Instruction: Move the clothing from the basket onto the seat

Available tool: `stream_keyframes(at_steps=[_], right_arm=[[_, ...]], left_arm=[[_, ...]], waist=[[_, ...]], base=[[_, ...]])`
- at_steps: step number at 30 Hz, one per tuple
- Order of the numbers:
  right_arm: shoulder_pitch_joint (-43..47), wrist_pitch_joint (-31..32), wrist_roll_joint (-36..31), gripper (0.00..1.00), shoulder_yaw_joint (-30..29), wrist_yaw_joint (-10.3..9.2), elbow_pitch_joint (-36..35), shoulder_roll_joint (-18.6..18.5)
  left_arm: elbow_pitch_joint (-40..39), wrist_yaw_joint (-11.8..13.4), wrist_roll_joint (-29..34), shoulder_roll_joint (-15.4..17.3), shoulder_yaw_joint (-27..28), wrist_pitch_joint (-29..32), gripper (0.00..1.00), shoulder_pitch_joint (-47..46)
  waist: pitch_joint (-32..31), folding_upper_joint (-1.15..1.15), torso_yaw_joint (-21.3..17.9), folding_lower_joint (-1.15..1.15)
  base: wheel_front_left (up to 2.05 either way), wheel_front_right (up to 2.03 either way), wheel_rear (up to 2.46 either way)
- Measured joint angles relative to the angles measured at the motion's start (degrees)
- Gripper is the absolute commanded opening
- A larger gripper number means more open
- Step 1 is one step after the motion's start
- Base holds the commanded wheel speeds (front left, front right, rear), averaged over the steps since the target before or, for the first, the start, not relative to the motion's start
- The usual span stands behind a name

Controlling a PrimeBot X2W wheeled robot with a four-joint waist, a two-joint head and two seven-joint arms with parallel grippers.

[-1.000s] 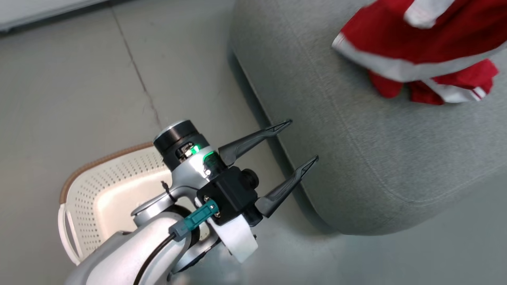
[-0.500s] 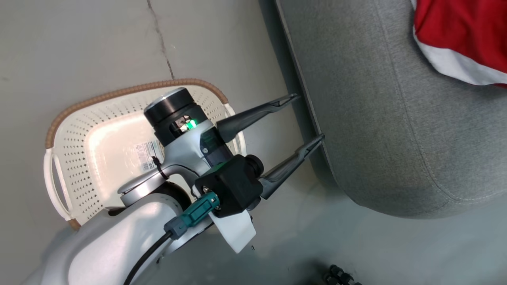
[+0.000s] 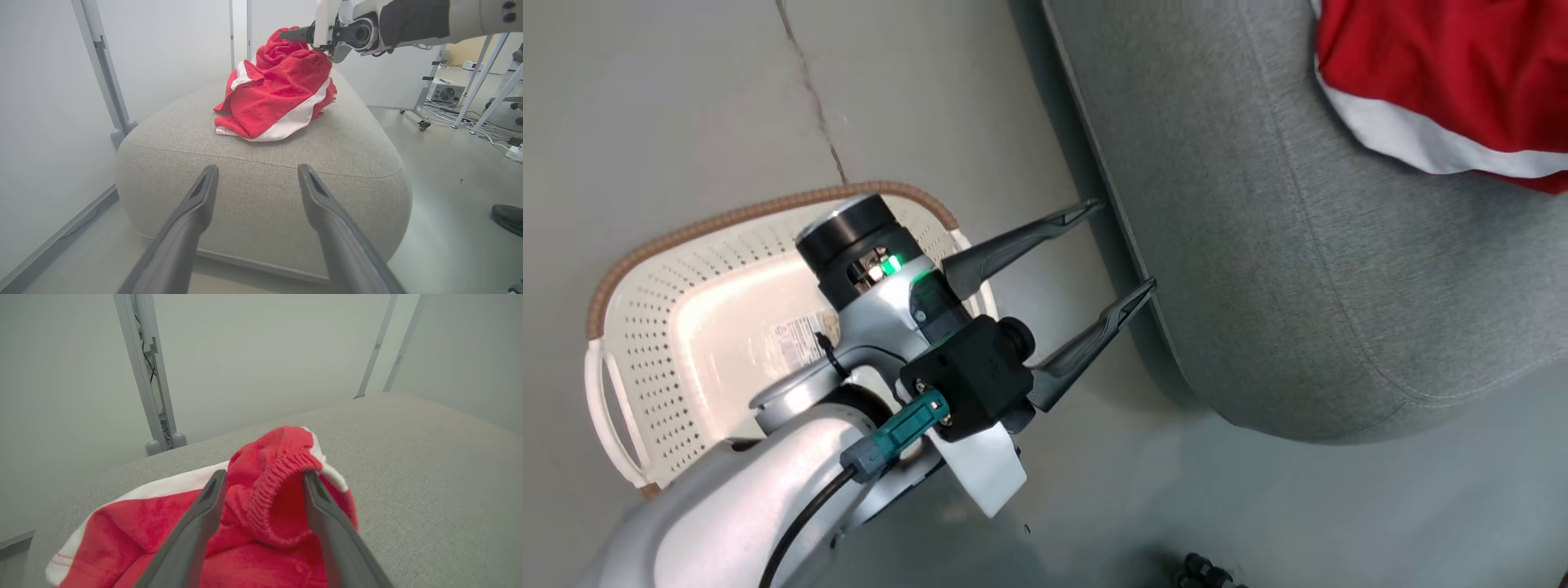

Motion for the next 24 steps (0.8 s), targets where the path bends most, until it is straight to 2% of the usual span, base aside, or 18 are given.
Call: stream_keyframes(at_steps=[7,14,20,24], right_arm=[[8.3,0.0,-2.4,1.0,1.2,0.0,-1.2,0.0],[17.0,0.0,-4.9,1.0,-0.6,0.0,-7.8,0.5],[25.1,0.0,-7.6,1.0,-1.4,0.0,-16.2,2.9],[30.7,0.0,-10.2,1.0,-1.9,0.0,-23.2,6.3]], left_arm=[[3.7,1.9,-2.6,-2.2,-0.7,-4.6,1.0,5.3],[7.0,4.2,-5.1,-3.6,-0.9,-7.7,1.0,10.6],[9.5,7.0,-7.4,-5.3,0.2,-10.7,1.0,14.8],[11.1,8.8,-9.1,-5.8,1.5,-12.2,1.0,17.1]], waist=[[-7.5,0.0,0.4,0.0],[-14.8,0.0,1.9,0.0],[-21.4,0.0,4.9,0.0],[-24.8,0.0,8.0,0.0]], base=[[0.0,0.0,0.0],[0.0,0.0,0.0],[0.0,0.0,0.0],[0.0,0.0,0.0]])
